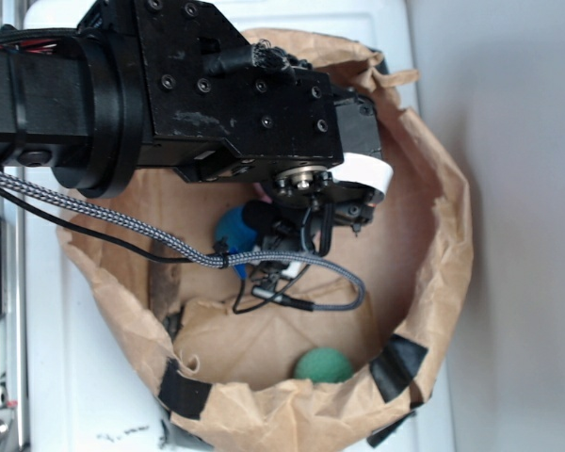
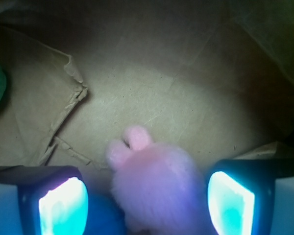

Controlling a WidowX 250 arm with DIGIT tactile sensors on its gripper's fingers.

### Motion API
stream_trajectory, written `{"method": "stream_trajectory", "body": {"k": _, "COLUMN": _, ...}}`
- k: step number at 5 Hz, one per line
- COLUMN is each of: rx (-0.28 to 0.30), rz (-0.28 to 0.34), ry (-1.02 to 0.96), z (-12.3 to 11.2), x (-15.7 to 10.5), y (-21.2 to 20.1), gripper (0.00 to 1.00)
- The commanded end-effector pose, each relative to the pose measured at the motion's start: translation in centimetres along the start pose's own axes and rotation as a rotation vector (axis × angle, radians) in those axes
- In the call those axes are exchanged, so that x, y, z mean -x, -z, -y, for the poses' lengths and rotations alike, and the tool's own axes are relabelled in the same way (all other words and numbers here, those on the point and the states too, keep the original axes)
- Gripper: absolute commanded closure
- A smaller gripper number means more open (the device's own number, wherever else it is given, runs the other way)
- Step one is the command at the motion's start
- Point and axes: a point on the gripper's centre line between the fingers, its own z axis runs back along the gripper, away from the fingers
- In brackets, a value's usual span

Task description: Grab the pink bunny.

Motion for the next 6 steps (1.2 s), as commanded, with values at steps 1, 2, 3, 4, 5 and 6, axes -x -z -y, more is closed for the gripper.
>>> {"method": "stream_trajectory", "body": {"k": 1, "rx": -0.034, "rz": 0.052, "ry": 0.004, "z": -2.3, "x": -2.0, "y": 0.1, "gripper": 0.00}}
{"method": "stream_trajectory", "body": {"k": 2, "rx": -0.033, "rz": 0.033, "ry": -0.028, "z": -3.5, "x": -2.3, "y": 1.3, "gripper": 0.00}}
{"method": "stream_trajectory", "body": {"k": 3, "rx": -0.021, "rz": -0.036, "ry": -0.216, "z": -4.1, "x": -1.6, "y": 3.2, "gripper": 0.00}}
{"method": "stream_trajectory", "body": {"k": 4, "rx": -0.050, "rz": -0.032, "ry": -0.201, "z": -3.5, "x": -0.8, "y": 4.1, "gripper": 0.00}}
{"method": "stream_trajectory", "body": {"k": 5, "rx": -0.046, "rz": -0.018, "ry": -0.208, "z": -3.6, "x": -0.8, "y": 3.4, "gripper": 0.00}}
{"method": "stream_trajectory", "body": {"k": 6, "rx": -0.027, "rz": -0.016, "ry": -0.222, "z": -4.4, "x": -1.6, "y": 2.6, "gripper": 0.00}}
